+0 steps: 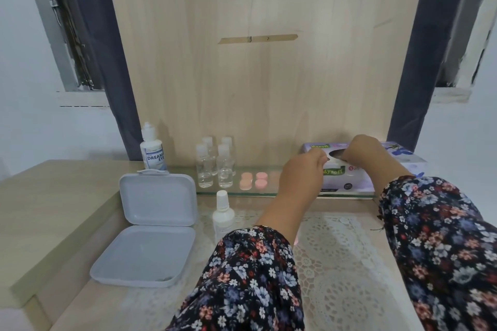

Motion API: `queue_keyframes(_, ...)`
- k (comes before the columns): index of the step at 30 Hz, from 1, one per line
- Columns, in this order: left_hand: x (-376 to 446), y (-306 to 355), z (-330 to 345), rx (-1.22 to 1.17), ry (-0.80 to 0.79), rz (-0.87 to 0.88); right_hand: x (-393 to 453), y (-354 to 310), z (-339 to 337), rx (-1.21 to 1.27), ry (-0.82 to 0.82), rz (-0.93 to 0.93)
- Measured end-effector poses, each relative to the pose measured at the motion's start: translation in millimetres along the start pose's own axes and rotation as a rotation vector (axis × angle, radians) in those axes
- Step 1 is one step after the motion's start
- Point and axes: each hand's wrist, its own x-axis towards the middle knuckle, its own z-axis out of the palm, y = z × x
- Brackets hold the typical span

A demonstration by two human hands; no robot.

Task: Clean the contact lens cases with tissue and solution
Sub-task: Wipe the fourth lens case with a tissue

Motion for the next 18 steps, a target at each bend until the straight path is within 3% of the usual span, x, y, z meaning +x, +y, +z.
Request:
queue_keyframes(9, -1.4, -0.4, 1.1, -0.001, 0.011, 0.008, -0.9, -5.3, -1.7, -0.104, -0.101, -0.014)
queue_keyframes(18, -1.2, -0.3, -0.1, 0.012, 0.006, 0.007, -0.5, -1.6, 0.3, -0.048, -0.052, -0.016)
